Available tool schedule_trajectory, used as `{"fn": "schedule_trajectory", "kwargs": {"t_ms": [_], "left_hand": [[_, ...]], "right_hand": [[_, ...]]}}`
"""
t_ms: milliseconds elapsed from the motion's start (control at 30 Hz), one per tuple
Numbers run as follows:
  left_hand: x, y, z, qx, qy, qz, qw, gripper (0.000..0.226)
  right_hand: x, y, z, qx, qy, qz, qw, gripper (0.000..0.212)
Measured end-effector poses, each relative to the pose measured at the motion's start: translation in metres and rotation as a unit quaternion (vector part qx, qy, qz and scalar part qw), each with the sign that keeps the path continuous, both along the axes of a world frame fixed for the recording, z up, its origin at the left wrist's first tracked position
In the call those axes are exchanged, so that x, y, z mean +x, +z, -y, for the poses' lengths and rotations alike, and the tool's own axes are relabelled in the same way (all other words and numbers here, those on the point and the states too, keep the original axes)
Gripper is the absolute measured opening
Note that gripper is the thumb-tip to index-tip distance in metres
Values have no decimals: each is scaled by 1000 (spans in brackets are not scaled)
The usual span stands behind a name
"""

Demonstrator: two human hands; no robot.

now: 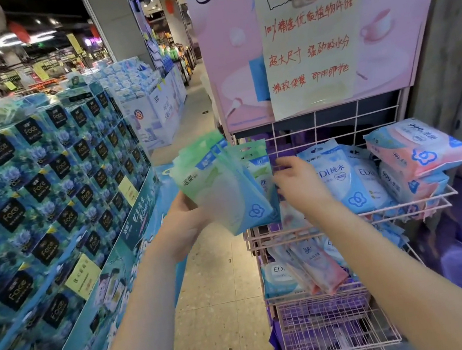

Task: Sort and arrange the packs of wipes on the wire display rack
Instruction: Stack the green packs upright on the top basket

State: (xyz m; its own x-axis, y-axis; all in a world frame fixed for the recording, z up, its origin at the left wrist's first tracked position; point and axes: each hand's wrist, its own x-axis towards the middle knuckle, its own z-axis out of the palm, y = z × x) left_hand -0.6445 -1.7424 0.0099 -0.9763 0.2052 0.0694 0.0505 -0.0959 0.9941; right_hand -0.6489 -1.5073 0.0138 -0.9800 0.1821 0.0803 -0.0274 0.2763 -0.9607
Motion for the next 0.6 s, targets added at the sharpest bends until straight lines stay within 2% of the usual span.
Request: {"fn": "schedule_trajectory", "kwargs": {"t_ms": [133,200,333,467,600], "left_hand": [[-10,1,-26,-64,-10,-31,997,77],[-16,1,-35,-95,6,-49,994,74],[-21,4,-45,-125,34,-67,989,78],[-17,2,-51,-181,1,-57,982,72],[-12,1,-54,-265,6,-73,962,68]], "right_hand": [[10,16,-4,-134,1,-6,991,33],[17,20,-4,-152,44,9,987,45],[29,14,-6,-61,97,-31,993,51],[31,7,-10,-17,63,-24,998,44],[33,3,-11,95,49,-12,994,51]]}}
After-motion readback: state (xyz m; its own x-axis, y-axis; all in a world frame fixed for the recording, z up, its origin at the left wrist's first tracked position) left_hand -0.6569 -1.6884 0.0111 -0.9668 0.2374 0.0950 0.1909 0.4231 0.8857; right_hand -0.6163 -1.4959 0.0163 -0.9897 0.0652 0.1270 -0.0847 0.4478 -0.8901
